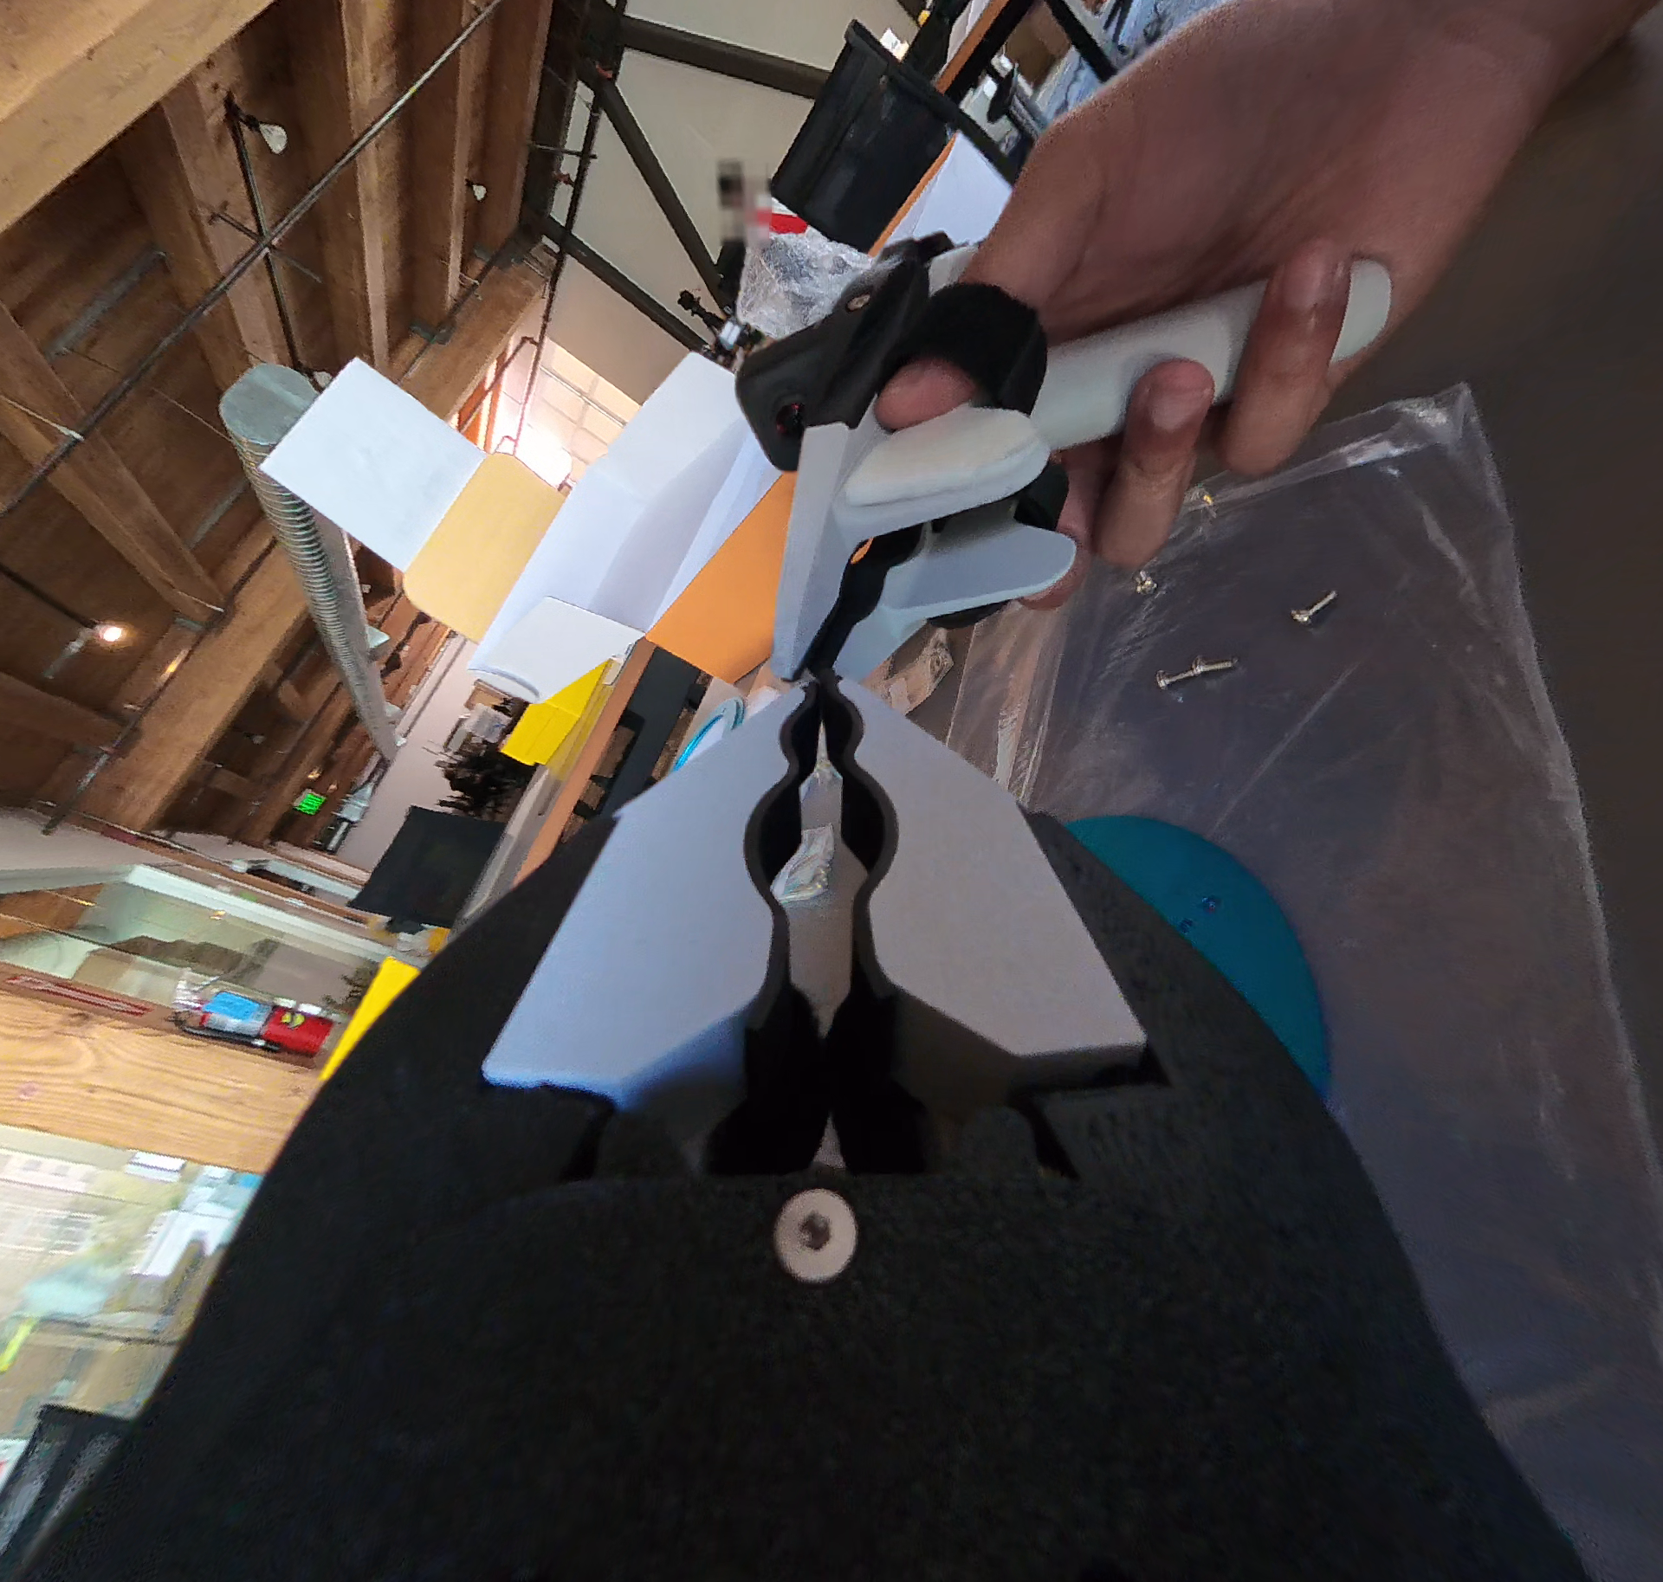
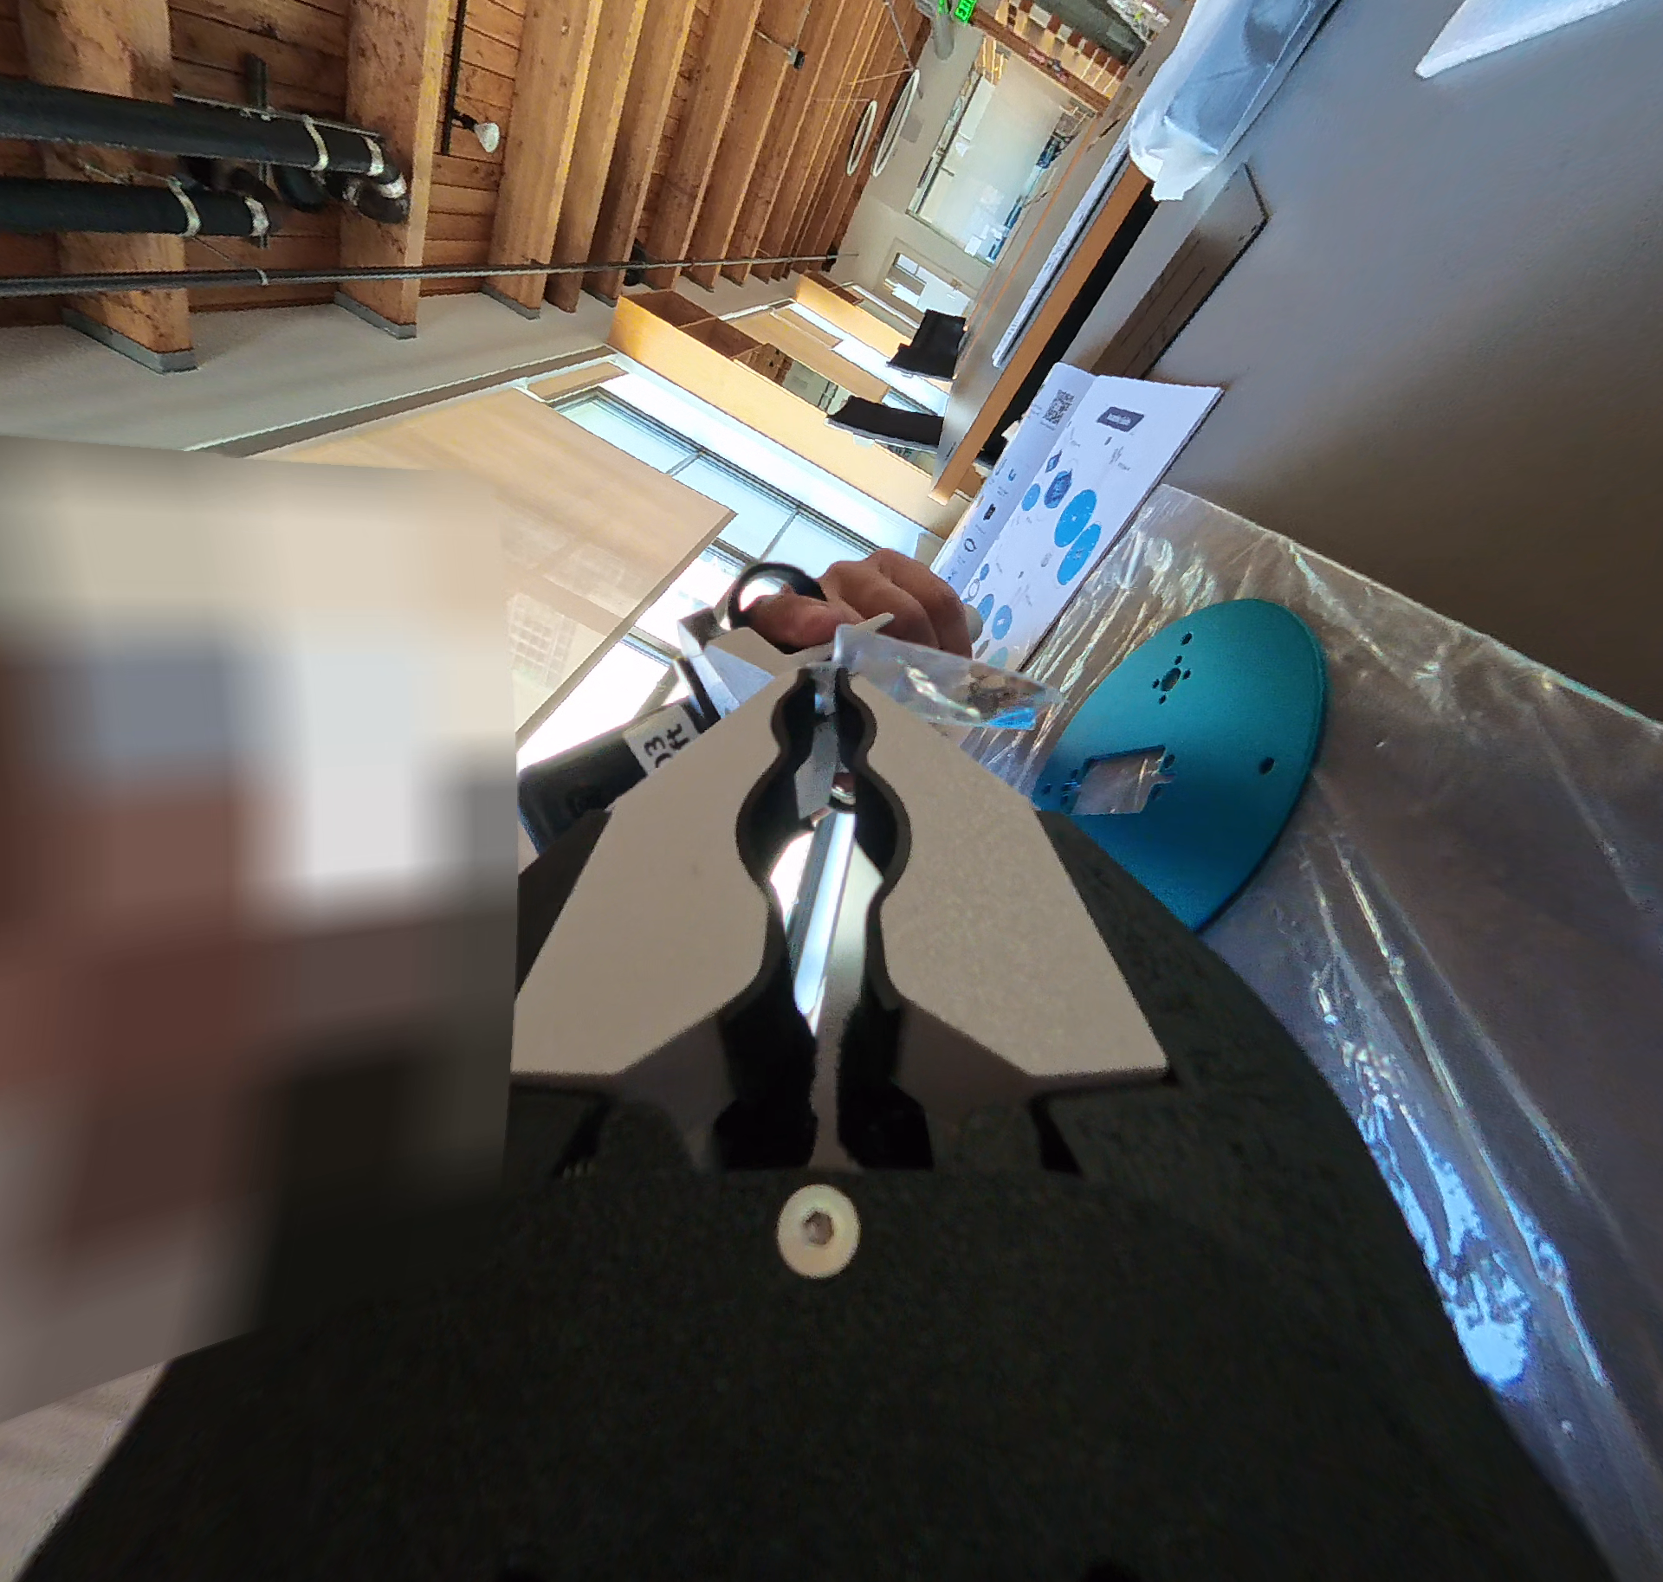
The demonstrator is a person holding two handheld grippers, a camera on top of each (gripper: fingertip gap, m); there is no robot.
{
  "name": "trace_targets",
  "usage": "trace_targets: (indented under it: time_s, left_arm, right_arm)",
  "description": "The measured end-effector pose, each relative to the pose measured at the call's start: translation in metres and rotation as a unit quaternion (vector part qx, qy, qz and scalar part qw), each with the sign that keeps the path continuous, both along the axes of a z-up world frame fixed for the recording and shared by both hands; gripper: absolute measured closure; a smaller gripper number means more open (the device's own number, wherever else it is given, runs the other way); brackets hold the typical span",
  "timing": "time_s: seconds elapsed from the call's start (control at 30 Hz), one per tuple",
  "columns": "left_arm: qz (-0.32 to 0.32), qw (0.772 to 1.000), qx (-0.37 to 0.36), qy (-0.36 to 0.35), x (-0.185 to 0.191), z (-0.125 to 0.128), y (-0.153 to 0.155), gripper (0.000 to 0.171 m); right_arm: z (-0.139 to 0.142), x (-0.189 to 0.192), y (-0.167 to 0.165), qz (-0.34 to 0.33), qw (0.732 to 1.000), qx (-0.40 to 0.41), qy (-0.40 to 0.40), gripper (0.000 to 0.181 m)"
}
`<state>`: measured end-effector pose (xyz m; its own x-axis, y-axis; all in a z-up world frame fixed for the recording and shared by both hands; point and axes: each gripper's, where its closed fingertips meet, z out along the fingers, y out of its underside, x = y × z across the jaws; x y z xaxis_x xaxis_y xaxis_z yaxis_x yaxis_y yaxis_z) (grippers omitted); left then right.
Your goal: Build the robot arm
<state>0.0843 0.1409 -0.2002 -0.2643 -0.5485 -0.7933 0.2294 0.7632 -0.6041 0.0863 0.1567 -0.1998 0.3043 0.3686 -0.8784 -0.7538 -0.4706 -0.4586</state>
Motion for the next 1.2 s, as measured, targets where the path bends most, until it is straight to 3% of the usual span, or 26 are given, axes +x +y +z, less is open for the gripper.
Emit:
trace_targets:
  time_s: [0.03,0.23,0.47,0.57,0.67,0.8,0.93,1.03,1.2]
  left_arm:
    - [0.001,1.0,0.003,0.0,0.0,-0.001,0.0,0.171]
    - [-0.002,1.0,-0.012,0.015,0.001,-0.005,-0.001,0.171]
    - [-0.053,0.973,-0.196,0.108,-0.001,0.009,0.006,0.17]
    - [-0.099,0.941,-0.272,0.175,-0.005,0.013,0.006,0.167]
    - [-0.182,0.891,-0.277,0.311,-0.028,-0.009,-0.017,0.137]
    - [-0.228,0.879,-0.247,0.338,-0.048,-0.022,-0.04,0.136]
    - [-0.241,0.87,-0.236,0.36,-0.055,-0.031,-0.05,0.15]
    - [-0.232,0.878,-0.239,0.343,-0.05,-0.03,-0.047,0.157]
    - [-0.184,0.877,-0.292,0.333,-0.029,-0.023,-0.026,0.171]
  right_arm:
    - [-0.001,0.0,0.0,-0.002,1.0,-0.003,-0.005,0.178]
    - [-0.006,0.001,0.0,-0.017,0.997,-0.007,-0.079,0.181]
    - [-0.009,0.021,-0.006,-0.044,0.975,-0.013,-0.216,0.181]
    - [-0.024,0.0,-0.023,0.072,0.963,-0.046,-0.256,0.181]
    - [-0.025,-0.035,-0.048,0.2,0.955,-0.054,-0.211,0.181]
    - [-0.033,-0.059,-0.059,0.261,0.938,-0.055,-0.221,0.18]
    - [-0.033,-0.067,-0.06,0.269,0.931,-0.042,-0.245,0.179]
    - [-0.031,-0.063,-0.056,0.25,0.931,-0.035,-0.265,0.179]
    - [-0.017,-0.035,-0.037,0.159,0.954,-0.01,-0.254,0.175]
